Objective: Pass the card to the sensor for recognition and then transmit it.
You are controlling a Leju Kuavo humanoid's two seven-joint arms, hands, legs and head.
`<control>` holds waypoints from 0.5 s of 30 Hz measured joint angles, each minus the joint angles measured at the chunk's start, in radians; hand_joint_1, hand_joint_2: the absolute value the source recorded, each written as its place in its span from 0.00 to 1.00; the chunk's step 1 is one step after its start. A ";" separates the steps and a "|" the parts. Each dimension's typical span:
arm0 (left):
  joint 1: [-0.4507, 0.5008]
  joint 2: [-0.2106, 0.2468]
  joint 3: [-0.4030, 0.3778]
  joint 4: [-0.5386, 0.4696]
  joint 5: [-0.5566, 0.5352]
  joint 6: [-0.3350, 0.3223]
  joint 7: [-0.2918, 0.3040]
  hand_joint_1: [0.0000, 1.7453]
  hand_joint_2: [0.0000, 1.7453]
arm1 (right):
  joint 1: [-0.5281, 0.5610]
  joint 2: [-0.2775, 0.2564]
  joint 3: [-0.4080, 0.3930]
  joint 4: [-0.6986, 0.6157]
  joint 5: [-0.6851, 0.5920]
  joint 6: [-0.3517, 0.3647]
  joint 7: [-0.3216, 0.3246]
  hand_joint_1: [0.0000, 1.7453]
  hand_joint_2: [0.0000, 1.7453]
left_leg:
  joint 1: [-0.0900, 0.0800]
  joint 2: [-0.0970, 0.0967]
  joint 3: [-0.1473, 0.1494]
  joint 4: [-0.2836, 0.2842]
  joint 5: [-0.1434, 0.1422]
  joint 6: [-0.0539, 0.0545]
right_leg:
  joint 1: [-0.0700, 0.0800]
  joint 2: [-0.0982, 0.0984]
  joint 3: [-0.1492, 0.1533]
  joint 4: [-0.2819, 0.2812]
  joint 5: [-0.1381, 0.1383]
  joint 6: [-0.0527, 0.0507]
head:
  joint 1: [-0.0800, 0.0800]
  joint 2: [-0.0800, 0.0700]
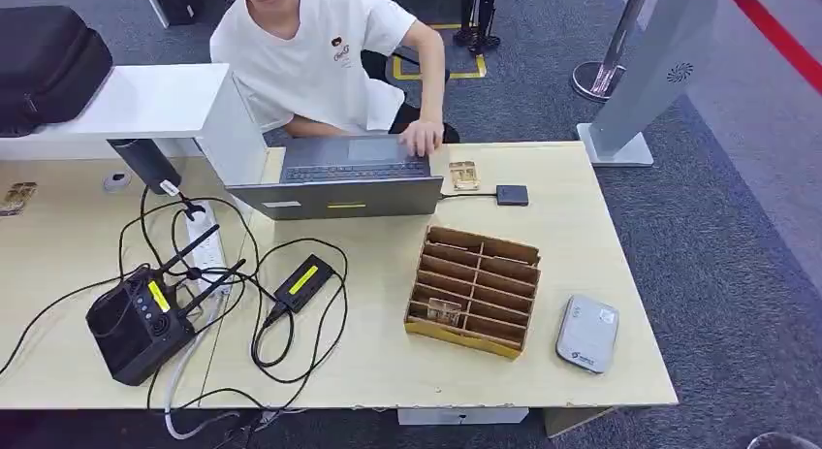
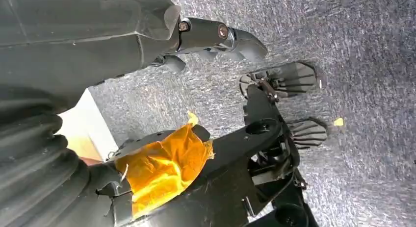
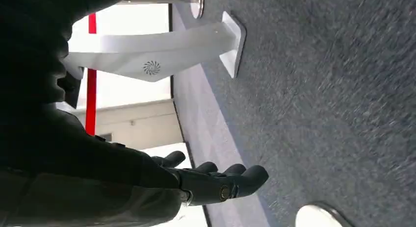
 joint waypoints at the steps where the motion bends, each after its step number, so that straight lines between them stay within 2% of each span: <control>1: 0.000 -0.001 -0.004 0.000 -0.002 0.003 0.007 0.00 1.00 | 0.000 0.007 0.000 0.000 0.003 0.008 0.000 0.00 1.00 | 0.000 0.000 0.000 0.000 0.000 0.000 | 0.000 0.000 0.000 0.000 0.000 0.000 | 0.001 0.000; 5: -0.002 -0.005 -0.032 0.000 -0.045 0.055 0.076 0.00 1.00 | -0.001 0.034 0.000 0.000 0.029 0.064 0.034 0.00 1.00 | 0.000 0.000 0.000 0.000 0.000 0.000 | 0.000 0.000 0.000 0.000 0.000 0.000 | 0.001 0.000; 7: -0.001 -0.018 -0.050 -0.002 -0.068 0.146 0.109 0.00 1.00 | -0.001 0.043 0.000 0.000 0.028 0.079 0.080 0.00 1.00 | 0.000 0.000 0.000 0.000 0.000 0.000 | 0.000 0.000 0.000 0.000 0.000 0.000 | 0.000 0.000; 9: 0.007 -0.043 -0.071 -0.012 -0.093 0.353 0.056 0.00 1.00 | 0.000 0.050 0.000 0.000 0.026 0.051 0.126 0.00 1.00 | 0.000 0.000 0.000 0.000 0.000 0.000 | 0.000 0.000 0.000 0.000 0.000 0.000 | 0.001 0.000; 11: 0.015 -0.065 -0.090 -0.019 -0.098 0.510 -0.012 0.00 1.00 | -0.001 0.058 0.000 0.000 0.028 0.013 0.132 0.00 1.00 | -0.001 0.000 0.000 0.000 0.000 0.000 | -0.001 0.000 0.000 0.000 0.000 0.000 | 0.000 0.000; 13: 0.028 -0.087 -0.110 -0.021 -0.094 0.629 -0.087 0.00 1.00 | -0.002 0.063 -0.015 0.003 0.052 -0.027 0.132 0.00 1.00 | -0.001 0.000 0.000 0.000 0.000 0.000 | -0.001 0.000 0.001 0.000 0.000 0.000 | 0.001 0.000; 15: 0.038 -0.106 -0.119 -0.021 -0.068 0.649 -0.119 0.00 1.00 | -0.003 0.064 -0.036 0.006 0.076 -0.027 0.132 0.00 1.00 | -0.001 0.000 0.000 0.000 0.000 0.001 | -0.001 0.000 0.001 -0.001 0.000 0.000 | 0.001 0.000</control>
